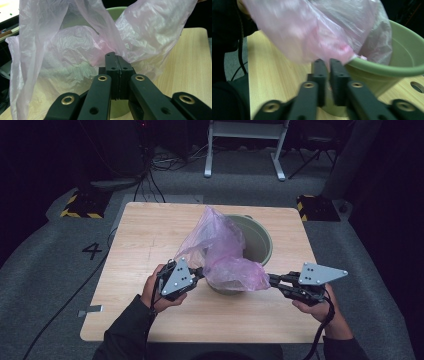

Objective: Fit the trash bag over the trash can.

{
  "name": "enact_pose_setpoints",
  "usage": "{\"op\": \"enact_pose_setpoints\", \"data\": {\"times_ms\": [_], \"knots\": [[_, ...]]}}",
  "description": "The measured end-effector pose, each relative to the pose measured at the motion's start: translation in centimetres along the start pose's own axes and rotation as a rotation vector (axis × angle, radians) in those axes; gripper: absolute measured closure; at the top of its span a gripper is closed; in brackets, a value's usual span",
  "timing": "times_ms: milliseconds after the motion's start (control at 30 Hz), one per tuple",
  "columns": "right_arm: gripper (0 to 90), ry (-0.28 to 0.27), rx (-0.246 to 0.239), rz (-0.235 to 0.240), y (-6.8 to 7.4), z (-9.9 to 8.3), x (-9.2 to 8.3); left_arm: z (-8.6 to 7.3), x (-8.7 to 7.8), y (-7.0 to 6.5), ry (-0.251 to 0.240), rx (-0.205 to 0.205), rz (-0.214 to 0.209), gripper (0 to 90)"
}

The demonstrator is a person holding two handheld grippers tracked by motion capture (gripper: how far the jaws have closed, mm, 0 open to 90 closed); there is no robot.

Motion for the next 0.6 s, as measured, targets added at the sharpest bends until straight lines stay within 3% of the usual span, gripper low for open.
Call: {"op": "enact_pose_setpoints", "data": {"times_ms": [133, 200, 267, 367, 600], "knots": [[45.7, -0.016, -0.002, -0.007, 0.2, -0.1, -1.0, 0.1, 0.1, -0.2, 0.003, 0.010, -0.001, 89.4], [33.8, -0.041, 0.001, -0.015, 0.3, 0.8, -1.8, 0.1, 0.4, -0.3, 0.010, 0.020, -0.003, 89.5], [30.1, -0.070, -0.004, 0.001, 0.6, 1.8, -2.6, 0.2, 0.5, -0.3, 0.011, 0.022, -0.005, 89.4], [29.2, -0.107, -0.025, -0.021, 0.6, 3.7, -3.7, 0.2, 0.8, -0.4, 0.015, 0.022, -0.008, 89.5], [27.9, -0.080, -0.025, -0.079, 0.3, 7.3, -2.9, 0.1, 1.5, -0.7, 0.031, 0.031, -0.010, 89.5]]}}
Point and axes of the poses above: each handheld gripper's, and its own axes: x roughly forward along the jaws, z roughly out of its top, y roughly to its left, the point moved 10 cm from there along x, roughly forward along the jaws, and after that the axes turned 5 degrees about -x, right-handed, at the moved point
